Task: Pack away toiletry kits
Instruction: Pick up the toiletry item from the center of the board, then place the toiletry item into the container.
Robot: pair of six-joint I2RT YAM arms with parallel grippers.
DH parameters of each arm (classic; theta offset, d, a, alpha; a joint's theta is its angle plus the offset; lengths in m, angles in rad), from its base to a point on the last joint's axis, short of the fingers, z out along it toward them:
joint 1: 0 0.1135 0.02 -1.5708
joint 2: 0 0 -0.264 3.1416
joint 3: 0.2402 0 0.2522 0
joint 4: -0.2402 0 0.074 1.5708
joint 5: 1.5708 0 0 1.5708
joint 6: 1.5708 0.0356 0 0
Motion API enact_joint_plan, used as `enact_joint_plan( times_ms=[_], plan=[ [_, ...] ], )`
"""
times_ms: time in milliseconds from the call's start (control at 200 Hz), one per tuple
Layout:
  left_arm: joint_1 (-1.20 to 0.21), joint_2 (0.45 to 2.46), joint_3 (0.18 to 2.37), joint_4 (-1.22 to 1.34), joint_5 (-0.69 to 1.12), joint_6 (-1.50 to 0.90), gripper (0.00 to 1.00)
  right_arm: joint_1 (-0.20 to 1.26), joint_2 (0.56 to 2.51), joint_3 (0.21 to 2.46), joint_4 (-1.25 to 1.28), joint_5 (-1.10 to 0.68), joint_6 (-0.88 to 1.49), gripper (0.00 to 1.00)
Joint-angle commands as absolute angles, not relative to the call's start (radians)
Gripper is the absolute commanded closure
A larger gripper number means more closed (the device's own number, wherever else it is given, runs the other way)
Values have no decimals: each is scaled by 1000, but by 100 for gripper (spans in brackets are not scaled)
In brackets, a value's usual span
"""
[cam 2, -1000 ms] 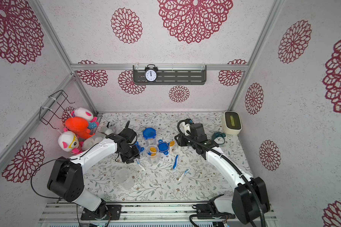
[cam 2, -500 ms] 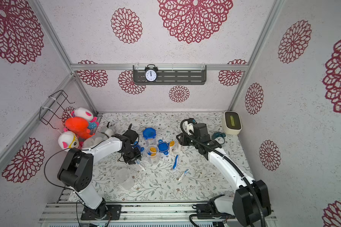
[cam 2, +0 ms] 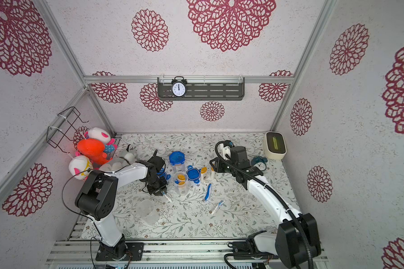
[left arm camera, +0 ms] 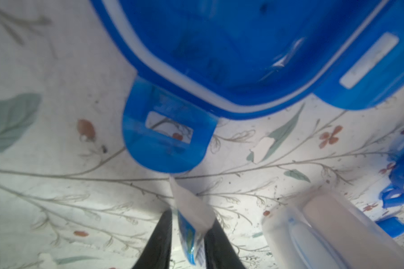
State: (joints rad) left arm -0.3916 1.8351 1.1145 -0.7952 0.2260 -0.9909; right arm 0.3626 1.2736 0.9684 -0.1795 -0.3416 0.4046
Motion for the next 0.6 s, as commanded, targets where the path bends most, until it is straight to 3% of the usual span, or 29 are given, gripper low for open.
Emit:
enact_joint_plan(
  times_ms=[0, 150, 405, 595],
  plan=[
    [-385, 1818, 1099, -789, 194, -983, 82, 354, 1246, 968, -144, -345, 416, 61],
    [-386, 1716, 1115, -829, 85, -943, 90, 353, 1246, 972, -138, -338, 419, 61],
    [-390, 1514, 1213, -923, -172, -823, 90, 353, 1249, 991, -142, -314, 426, 62],
    [-471, 1413, 1341, -889, -347, -652, 91, 354, 1246, 992, -142, -298, 431, 62]
  ],
)
